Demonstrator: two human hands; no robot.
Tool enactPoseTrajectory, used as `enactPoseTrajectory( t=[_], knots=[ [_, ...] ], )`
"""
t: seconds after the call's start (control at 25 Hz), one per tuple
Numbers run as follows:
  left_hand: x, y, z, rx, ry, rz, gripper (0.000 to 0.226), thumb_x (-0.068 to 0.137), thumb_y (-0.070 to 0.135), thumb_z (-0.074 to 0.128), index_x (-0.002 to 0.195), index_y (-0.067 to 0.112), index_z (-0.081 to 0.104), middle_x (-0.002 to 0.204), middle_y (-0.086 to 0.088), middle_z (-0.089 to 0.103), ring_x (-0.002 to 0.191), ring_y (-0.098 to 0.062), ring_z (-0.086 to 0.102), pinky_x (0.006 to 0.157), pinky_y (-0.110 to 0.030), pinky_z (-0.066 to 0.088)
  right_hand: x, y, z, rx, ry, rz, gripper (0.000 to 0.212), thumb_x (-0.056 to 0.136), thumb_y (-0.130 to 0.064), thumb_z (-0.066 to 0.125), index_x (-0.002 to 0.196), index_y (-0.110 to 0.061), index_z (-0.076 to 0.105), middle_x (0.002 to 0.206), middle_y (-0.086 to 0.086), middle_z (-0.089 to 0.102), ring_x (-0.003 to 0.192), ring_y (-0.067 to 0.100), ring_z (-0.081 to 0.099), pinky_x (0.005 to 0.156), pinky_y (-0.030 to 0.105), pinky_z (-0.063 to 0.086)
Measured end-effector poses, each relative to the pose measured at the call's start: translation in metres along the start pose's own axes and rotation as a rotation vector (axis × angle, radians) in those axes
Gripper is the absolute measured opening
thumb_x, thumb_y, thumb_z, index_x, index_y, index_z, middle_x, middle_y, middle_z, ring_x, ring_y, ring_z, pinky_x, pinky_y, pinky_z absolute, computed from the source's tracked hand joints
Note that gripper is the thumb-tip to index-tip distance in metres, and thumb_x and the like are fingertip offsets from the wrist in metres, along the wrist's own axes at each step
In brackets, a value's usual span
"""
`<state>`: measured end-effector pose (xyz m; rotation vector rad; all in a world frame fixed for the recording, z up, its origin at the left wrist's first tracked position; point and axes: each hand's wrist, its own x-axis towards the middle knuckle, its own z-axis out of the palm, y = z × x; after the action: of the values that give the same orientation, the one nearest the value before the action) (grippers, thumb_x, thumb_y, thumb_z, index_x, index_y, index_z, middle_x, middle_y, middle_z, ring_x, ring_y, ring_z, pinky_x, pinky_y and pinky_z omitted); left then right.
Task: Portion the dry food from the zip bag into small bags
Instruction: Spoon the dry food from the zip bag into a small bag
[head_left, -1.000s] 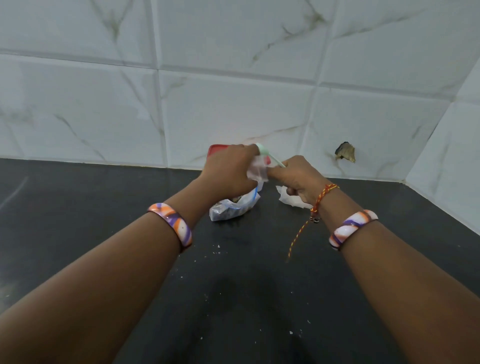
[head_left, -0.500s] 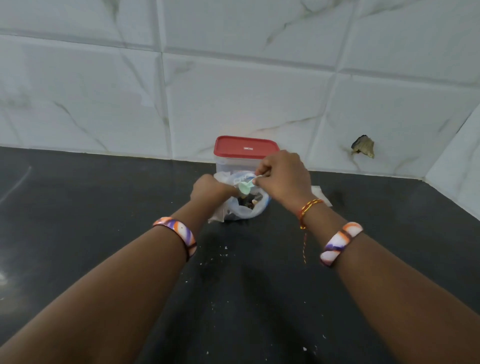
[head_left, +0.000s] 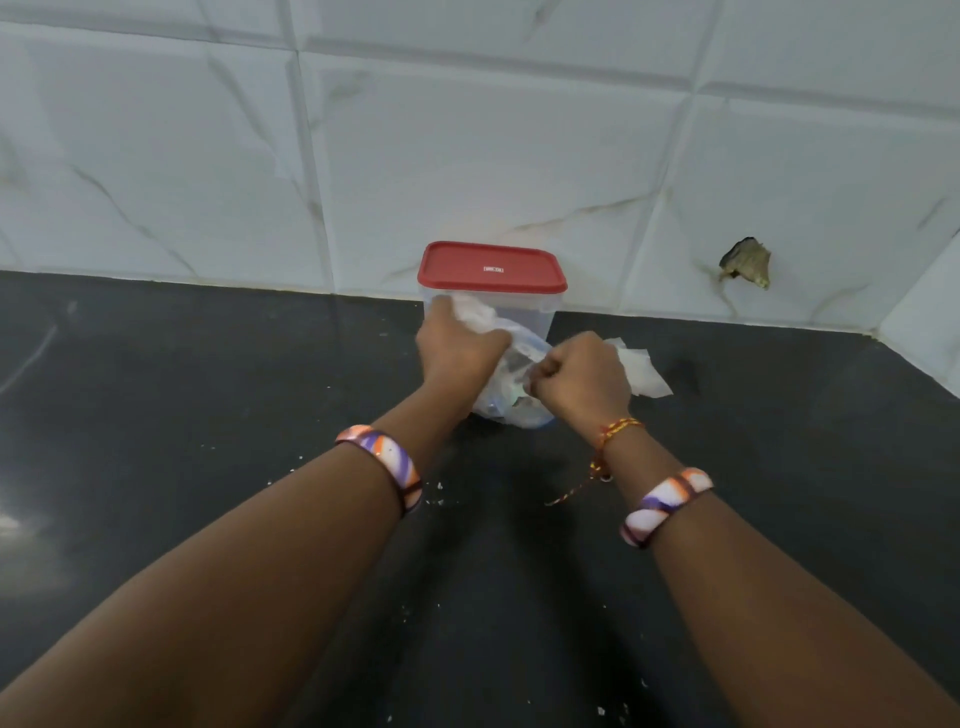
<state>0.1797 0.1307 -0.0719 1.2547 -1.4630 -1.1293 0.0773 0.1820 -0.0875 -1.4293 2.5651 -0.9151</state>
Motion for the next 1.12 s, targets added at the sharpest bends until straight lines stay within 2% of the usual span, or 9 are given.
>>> enactPoseTrajectory(
  t=[0.16,0.24,0.36,0.48,0.6,0.68,0.76,0.96,1.12],
  knots=[
    [-0.009,0.014,0.044,0.188,-0.367,0.259,0.056,0.072,0.016,0.072,0.12,0.01,0.044,0.102,0.001,0.048,0.098,-0.017,0.051,0.075,-0.026,0.04,-0.007,0.029,-0.019,0.567,-0.054,0.486,0.006,0.078,-0.005,0.069,0.082,-0.005,0.066,0.087,0.005,0.056,0.092,0.023,0.053,0.086,0.037,0.049],
    [-0.008,0.009,0.05,0.264,-0.407,0.326,0.058,0.07,0.02,0.074,0.118,0.008,0.045,0.1,0.0,0.05,0.098,-0.02,0.053,0.073,-0.027,0.042,-0.009,0.032,-0.016,0.67,-0.06,0.602,0.007,0.079,-0.004,0.068,0.083,-0.006,0.063,0.083,0.005,0.053,0.088,0.022,0.051,0.081,0.033,0.047],
    [-0.007,0.007,0.036,0.28,-0.347,0.343,0.056,0.069,0.024,0.075,0.114,0.01,0.046,0.097,0.0,0.05,0.09,-0.017,0.051,0.062,-0.021,0.04,-0.008,0.027,-0.009,0.648,-0.059,0.574,0.019,0.073,-0.007,0.074,0.09,0.0,0.07,0.082,0.008,0.059,0.083,0.022,0.057,0.072,0.03,0.051],
    [-0.008,0.009,0.014,0.282,-0.267,0.344,0.056,0.068,0.027,0.077,0.112,0.012,0.046,0.097,0.002,0.052,0.088,-0.015,0.05,0.058,-0.016,0.035,-0.009,0.022,-0.011,0.617,-0.017,0.509,0.013,0.072,-0.009,0.076,0.082,-0.003,0.071,0.071,0.003,0.059,0.074,0.018,0.058,0.059,0.026,0.05],
    [-0.016,0.007,-0.005,0.272,-0.237,0.328,0.063,0.07,0.029,0.077,0.12,0.011,0.044,0.101,0.002,0.05,0.091,-0.014,0.049,0.063,-0.017,0.037,-0.016,0.02,-0.018,0.628,0.029,0.513,0.009,0.073,-0.008,0.075,0.078,-0.007,0.067,0.071,0.002,0.058,0.068,0.013,0.056,0.055,0.022,0.048],
    [-0.022,0.002,-0.013,0.25,-0.23,0.292,0.069,0.071,0.031,0.077,0.127,0.012,0.041,0.106,0.003,0.048,0.096,-0.014,0.048,0.074,-0.023,0.04,-0.023,0.02,-0.02,0.643,0.044,0.538,0.011,0.072,-0.007,0.075,0.079,-0.004,0.068,0.07,0.003,0.059,0.065,0.012,0.056,0.052,0.022,0.047],
    [-0.029,-0.003,-0.02,0.228,-0.22,0.272,0.069,0.072,0.033,0.077,0.127,0.013,0.041,0.107,0.005,0.047,0.098,-0.013,0.047,0.078,-0.025,0.039,-0.033,0.02,-0.023,0.675,0.042,0.562,0.012,0.071,-0.003,0.074,0.081,0.001,0.069,0.067,0.006,0.06,0.057,0.011,0.053,0.046,0.02,0.042],
    [-0.044,-0.016,-0.035,0.245,-0.146,0.246,0.061,0.071,0.033,0.078,0.119,0.009,0.049,0.105,0.002,0.05,0.094,-0.011,0.048,0.074,-0.024,0.038,-0.052,0.021,-0.03,0.799,0.028,0.608,0.014,0.074,-0.005,0.074,0.085,0.002,0.069,0.069,0.007,0.064,0.048,0.007,0.045,0.031,0.011,0.031],
    [-0.058,-0.025,-0.05,0.281,-0.05,0.317,0.059,0.072,0.028,0.077,0.12,0.011,0.049,0.115,-0.004,0.056,0.101,-0.017,0.052,0.079,-0.027,0.041,-0.065,0.019,-0.043,0.859,-0.019,0.608,0.012,0.076,-0.006,0.072,0.084,0.001,0.067,0.064,0.004,0.061,0.048,0.006,0.043,0.027,0.01,0.028]
  ],
)
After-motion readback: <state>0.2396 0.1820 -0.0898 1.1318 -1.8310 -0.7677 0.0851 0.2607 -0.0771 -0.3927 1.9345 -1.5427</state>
